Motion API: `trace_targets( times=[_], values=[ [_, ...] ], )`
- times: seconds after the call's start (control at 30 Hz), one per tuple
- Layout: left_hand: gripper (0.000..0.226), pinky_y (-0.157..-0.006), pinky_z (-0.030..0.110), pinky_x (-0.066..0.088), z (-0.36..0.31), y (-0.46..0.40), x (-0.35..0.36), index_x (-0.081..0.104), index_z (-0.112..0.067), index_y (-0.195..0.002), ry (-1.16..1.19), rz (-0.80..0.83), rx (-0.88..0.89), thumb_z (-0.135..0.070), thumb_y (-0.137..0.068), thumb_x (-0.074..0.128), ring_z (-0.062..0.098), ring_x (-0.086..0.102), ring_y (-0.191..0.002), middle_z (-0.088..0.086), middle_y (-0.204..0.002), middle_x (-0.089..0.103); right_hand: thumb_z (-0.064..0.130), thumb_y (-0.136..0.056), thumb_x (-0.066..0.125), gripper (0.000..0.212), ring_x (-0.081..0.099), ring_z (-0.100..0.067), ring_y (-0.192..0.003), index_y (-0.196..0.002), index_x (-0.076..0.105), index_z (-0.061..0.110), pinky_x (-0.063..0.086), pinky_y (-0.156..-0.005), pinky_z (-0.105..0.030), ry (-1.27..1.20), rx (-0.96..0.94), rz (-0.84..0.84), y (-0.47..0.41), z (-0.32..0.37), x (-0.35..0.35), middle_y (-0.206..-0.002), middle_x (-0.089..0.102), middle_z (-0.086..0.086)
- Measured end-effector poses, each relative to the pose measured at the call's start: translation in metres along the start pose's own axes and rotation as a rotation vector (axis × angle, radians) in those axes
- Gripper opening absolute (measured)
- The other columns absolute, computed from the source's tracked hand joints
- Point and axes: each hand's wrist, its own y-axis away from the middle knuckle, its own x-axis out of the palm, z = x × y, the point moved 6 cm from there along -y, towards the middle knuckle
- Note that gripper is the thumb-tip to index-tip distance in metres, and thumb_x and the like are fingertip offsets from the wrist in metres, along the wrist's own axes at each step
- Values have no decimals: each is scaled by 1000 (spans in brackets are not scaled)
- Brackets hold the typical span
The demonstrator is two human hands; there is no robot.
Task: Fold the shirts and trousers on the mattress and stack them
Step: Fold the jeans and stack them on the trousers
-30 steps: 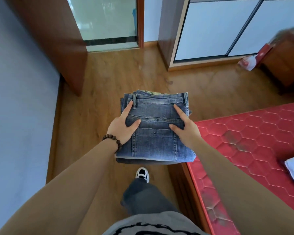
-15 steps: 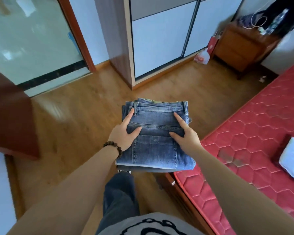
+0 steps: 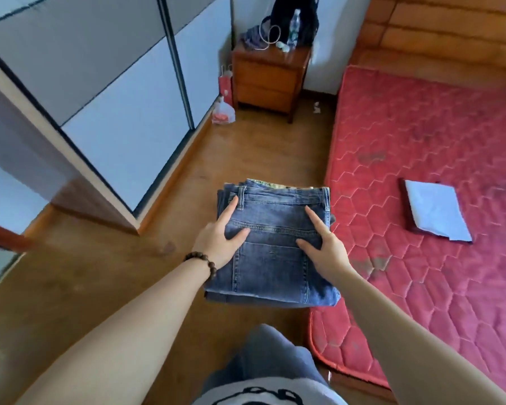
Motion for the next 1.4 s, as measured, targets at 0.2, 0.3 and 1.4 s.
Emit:
trace_targets(
  times=[0.2, 0.3, 1.4],
  values=[
    [70, -33, 16, 24, -44, -106, 54, 12, -49, -148, 1, 200, 180, -52, -91, 52, 10, 36, -33, -8, -38, 30, 33, -89, 65, 77, 54, -21, -118, -131, 15, 74, 46, -94, -31, 14, 187, -210, -39, -44, -43, -137, 52, 1],
    [69, -32, 13, 24, -70, -162, 84, 12, -49, -147, -9, 280, 273, -49, -91, 53, 7, 38, -32, -11, -35, 40, 32, -89, 65, 76, 54, -19, -117, -132, 18, 72, 46, -96, -31, -36, 258, -285, -68, -68, -64, -136, 52, 1],
    [74, -55, 28, 38, -344, -566, 434, -4, -69, -136, -289, 1222, 1040, -57, -87, 50, 22, 51, -57, 7, -71, 48, 35, -88, 65, 74, 58, -24, -92, -134, 19, 71, 39, -81, -24, -306, 1165, -1178, -314, -232, -187, -104, 53, -5]
  ],
)
